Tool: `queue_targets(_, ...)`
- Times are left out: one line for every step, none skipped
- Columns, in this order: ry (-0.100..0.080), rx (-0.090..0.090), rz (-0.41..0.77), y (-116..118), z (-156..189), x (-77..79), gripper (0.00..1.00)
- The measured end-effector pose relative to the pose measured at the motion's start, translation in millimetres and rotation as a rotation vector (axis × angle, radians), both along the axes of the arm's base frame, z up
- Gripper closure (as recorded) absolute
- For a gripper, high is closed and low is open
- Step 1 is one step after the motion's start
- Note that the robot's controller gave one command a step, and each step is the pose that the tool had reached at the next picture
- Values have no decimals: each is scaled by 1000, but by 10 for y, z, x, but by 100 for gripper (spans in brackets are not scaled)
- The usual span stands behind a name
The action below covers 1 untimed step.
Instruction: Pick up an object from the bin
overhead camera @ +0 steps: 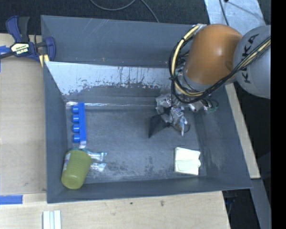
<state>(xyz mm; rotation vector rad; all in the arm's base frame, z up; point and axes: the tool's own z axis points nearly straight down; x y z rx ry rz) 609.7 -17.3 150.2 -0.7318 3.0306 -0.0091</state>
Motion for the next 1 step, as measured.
queue_targets(0,0,0,0,0,0,100)
